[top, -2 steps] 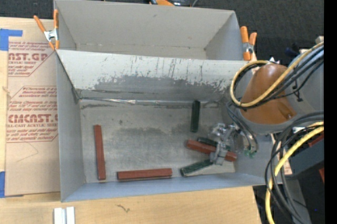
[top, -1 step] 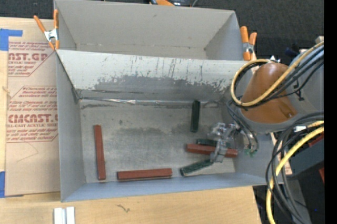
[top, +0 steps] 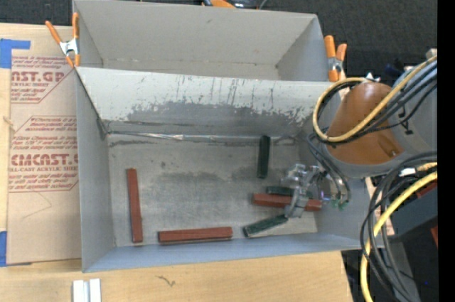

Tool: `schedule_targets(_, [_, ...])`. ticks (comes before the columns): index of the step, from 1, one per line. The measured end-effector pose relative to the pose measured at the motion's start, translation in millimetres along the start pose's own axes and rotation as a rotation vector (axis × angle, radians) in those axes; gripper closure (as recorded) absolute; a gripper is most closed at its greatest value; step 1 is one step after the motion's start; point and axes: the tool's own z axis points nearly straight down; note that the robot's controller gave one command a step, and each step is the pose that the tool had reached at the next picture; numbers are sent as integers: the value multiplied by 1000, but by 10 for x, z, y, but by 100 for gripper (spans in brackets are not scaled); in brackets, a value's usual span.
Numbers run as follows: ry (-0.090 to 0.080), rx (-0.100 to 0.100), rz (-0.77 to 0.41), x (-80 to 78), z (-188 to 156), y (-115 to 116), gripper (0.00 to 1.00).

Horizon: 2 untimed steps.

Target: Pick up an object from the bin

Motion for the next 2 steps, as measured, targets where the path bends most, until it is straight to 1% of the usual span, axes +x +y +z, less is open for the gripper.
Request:
schedule_targets(1, [-3,0,0,-8,-371,3,100])
schedule_targets(2, [-6,0,-1,-22,-890,9,100])
